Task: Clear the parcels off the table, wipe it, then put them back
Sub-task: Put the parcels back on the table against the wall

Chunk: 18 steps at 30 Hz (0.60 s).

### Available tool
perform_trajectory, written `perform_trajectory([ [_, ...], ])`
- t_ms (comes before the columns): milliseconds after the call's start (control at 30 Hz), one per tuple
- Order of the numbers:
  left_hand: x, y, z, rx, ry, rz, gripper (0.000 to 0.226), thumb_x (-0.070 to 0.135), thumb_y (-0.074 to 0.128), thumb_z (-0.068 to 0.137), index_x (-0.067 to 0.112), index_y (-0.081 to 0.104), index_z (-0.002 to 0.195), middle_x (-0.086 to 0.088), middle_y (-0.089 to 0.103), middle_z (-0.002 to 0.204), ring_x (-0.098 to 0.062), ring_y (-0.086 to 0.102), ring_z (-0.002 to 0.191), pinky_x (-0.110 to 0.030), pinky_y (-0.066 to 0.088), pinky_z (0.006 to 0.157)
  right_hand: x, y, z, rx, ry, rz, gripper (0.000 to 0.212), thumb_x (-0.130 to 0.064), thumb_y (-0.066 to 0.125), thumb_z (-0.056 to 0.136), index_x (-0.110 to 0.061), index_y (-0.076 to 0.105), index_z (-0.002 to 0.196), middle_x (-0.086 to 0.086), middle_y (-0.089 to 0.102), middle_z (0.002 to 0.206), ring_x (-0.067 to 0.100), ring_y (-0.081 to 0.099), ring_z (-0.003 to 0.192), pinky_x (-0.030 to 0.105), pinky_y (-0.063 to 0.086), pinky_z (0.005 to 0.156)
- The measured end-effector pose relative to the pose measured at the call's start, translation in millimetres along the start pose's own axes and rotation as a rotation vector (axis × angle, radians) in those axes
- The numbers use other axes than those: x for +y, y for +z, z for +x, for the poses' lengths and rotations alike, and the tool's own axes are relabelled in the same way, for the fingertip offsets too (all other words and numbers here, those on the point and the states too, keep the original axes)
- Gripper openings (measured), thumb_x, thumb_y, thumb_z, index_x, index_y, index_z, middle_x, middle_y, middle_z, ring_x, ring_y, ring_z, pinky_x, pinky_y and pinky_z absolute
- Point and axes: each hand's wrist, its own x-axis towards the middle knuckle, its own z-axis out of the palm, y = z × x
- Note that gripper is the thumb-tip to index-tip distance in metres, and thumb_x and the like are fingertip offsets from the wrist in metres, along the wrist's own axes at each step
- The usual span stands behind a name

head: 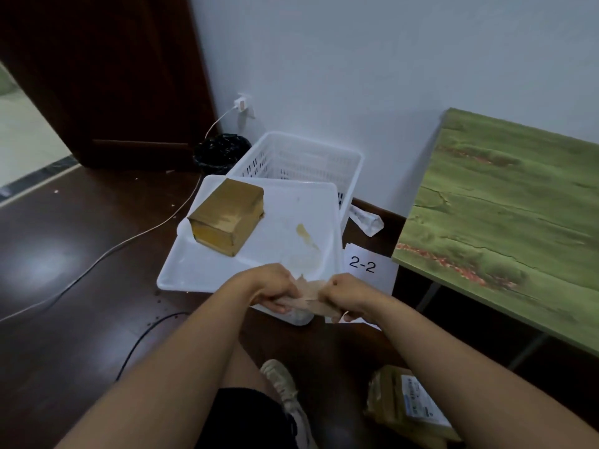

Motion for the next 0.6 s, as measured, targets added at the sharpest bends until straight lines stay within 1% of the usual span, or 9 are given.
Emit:
perform_trajectory([
  [67, -5, -7, 12, 0.1, 0.013, -0.026, 0.004, 0.005, 0.061, 0.091, 0.005, 0.058, 0.089, -0.013, 0.058, 0.065, -0.017, 0.057, 0.047, -0.024, 0.051, 0.045, -4, 5, 17, 0.039, -0.012, -0.037, 0.008, -0.011, 0.053, 0.087, -0.008, 0.052, 0.079, 0.019, 0.058, 0.07, 0.023, 0.047, 0.055, 0.024, 0.034, 0.045],
  [133, -9, -15, 24, 0.199, 0.028, -0.102, 0.01, 0.0, 0.06, 0.09, 0.007, 0.053, 0.086, -0.012, 0.053, 0.066, -0.018, 0.053, 0.049, -0.024, 0.049, 0.044, -12, 9, 39, 0.102, -0.033, -0.042, 0.015, -0.009, 0.054, 0.086, -0.012, 0.047, 0.073, 0.011, 0.052, 0.067, 0.021, 0.045, 0.056, 0.026, 0.036, 0.048],
  [200, -11, -22, 35, 0.299, 0.051, -0.168, 0.013, -0.005, 0.057, 0.088, 0.007, 0.052, 0.089, -0.013, 0.053, 0.072, -0.019, 0.052, 0.055, -0.024, 0.048, 0.047, -19, 14, 59, 0.163, -0.059, -0.025, 0.012, -0.01, 0.054, 0.085, -0.013, 0.05, 0.075, 0.013, 0.057, 0.077, 0.026, 0.054, 0.066, 0.031, 0.045, 0.057],
  [233, -12, -26, 42, 0.346, 0.07, -0.19, 0.015, -0.006, 0.056, 0.087, 0.008, 0.053, 0.093, -0.014, 0.055, 0.078, -0.021, 0.054, 0.06, -0.026, 0.049, 0.052, -22, 16, 68, 0.198, -0.069, -0.018, 0.006, -0.012, 0.052, 0.085, -0.013, 0.053, 0.079, 0.014, 0.061, 0.083, 0.028, 0.059, 0.073, 0.034, 0.048, 0.062],
  [333, -9, -34, 60, 0.454, 0.162, -0.241, 0.035, -0.003, 0.054, 0.083, 0.02, 0.049, 0.109, -0.013, 0.059, 0.093, -0.024, 0.056, 0.075, -0.033, 0.048, 0.067, -26, 17, 92, 0.314, -0.081, 0.016, 0.014, -0.02, 0.044, 0.09, -0.013, 0.055, 0.095, 0.011, 0.062, 0.099, 0.028, 0.061, 0.088, 0.033, 0.048, 0.068],
  [367, -5, -35, 66, 0.487, 0.203, -0.25, 0.04, -0.003, 0.054, 0.082, 0.024, 0.047, 0.111, -0.011, 0.06, 0.093, -0.022, 0.056, 0.075, -0.032, 0.048, 0.068, -28, 15, 99, 0.348, -0.082, 0.03, 0.016, -0.021, 0.043, 0.092, -0.013, 0.054, 0.1, 0.01, 0.061, 0.101, 0.027, 0.059, 0.09, 0.031, 0.045, 0.069],
  [433, 5, -37, 77, 0.554, 0.306, -0.257, 0.04, -0.004, 0.052, 0.082, 0.026, 0.051, 0.109, -0.005, 0.06, 0.096, -0.02, 0.055, 0.077, -0.031, 0.047, 0.068, -32, 10, 111, 0.413, -0.097, 0.055, 0.016, -0.02, 0.042, 0.095, -0.014, 0.047, 0.11, 0.01, 0.058, 0.102, 0.026, 0.057, 0.087, 0.03, 0.042, 0.066],
  [500, 18, -39, 93, 0.595, 0.373, -0.237, 0.032, -0.004, 0.05, 0.083, 0.022, 0.059, 0.1, -0.001, 0.061, 0.106, -0.02, 0.056, 0.09, -0.032, 0.049, 0.078, -34, 4, 126, 0.479, -0.126, 0.081, 0.015, -0.016, 0.041, 0.096, -0.017, 0.038, 0.111, 0.011, 0.057, 0.097, 0.024, 0.054, 0.078, 0.029, 0.039, 0.058],
  [600, 30, -41, 115, 0.578, 0.311, -0.196, 0.026, 0.001, 0.05, 0.085, 0.016, 0.066, 0.098, 0.005, 0.062, 0.104, -0.018, 0.055, 0.102, -0.032, 0.048, 0.09, -34, -2, 143, 0.498, -0.153, 0.071, 0.022, -0.013, 0.04, 0.097, -0.017, 0.034, 0.118, 0.012, 0.054, 0.098, 0.022, 0.051, 0.074, 0.028, 0.033, 0.05],
])
